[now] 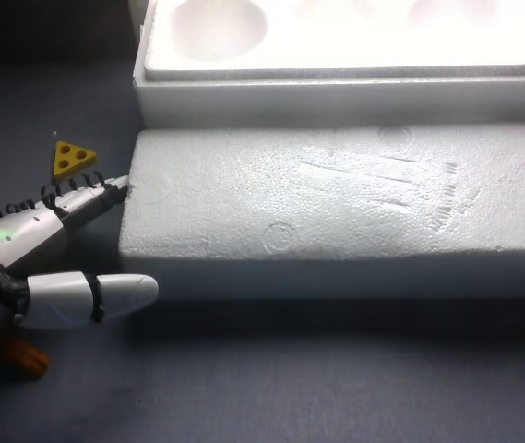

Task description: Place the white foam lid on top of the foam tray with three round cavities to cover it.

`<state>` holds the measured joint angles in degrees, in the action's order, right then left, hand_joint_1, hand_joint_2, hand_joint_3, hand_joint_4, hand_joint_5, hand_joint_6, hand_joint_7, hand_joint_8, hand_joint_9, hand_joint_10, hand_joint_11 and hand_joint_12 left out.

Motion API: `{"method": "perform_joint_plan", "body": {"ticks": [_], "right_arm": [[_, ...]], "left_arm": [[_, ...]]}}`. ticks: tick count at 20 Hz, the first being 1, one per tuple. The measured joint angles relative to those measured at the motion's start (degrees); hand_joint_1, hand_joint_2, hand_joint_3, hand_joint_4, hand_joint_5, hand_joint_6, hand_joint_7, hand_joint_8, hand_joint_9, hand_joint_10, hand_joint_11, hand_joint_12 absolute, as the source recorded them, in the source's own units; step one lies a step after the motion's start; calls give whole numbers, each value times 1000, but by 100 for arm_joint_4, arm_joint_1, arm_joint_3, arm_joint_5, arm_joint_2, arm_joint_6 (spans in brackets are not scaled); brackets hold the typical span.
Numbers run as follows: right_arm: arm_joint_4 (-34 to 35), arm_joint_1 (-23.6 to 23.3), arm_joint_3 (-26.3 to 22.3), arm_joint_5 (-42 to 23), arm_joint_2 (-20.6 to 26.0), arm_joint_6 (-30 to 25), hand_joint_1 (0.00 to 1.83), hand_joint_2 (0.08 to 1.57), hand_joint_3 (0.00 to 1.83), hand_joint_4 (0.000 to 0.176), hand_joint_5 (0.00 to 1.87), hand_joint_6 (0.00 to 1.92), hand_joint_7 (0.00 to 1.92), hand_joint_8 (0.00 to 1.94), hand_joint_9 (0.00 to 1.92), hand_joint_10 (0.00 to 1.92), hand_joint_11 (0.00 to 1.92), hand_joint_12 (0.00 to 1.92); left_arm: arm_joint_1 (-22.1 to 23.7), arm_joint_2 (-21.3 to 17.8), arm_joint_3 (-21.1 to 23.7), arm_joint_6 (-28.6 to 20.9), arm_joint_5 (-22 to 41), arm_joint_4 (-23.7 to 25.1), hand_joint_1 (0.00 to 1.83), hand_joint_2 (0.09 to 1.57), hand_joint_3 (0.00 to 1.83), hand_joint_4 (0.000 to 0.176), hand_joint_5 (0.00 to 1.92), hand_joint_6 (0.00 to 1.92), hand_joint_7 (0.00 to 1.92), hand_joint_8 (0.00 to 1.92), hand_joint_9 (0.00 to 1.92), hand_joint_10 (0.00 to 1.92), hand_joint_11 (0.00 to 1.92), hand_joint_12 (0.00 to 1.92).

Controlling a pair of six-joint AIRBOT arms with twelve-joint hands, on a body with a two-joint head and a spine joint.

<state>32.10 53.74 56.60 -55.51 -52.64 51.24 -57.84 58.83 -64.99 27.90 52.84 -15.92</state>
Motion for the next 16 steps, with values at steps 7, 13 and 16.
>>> {"method": "perform_joint_plan", "body": {"ticks": [7,13,16], "right_arm": [[-92,2,-184,-74,168,-46,362,1239,0,0,267,61,218,15,0,564,0,1590],[-369,111,-719,-487,649,-199,393,1244,2,0,211,66,109,0,0,280,0,1453],[-446,232,-909,-798,907,-247,346,1226,0,0,205,98,137,2,0,389,0,1535]], "left_arm": [[-125,-164,247,-164,326,0,330,1124,13,0,105,1,2,0,0,0,0,0],[-393,-511,667,-354,1025,-20,298,1121,7,0,77,0,0,0,0,0,0,0],[-424,-697,855,-389,1305,103,336,1135,10,0,73,0,0,0,0,0,0,0]]}}
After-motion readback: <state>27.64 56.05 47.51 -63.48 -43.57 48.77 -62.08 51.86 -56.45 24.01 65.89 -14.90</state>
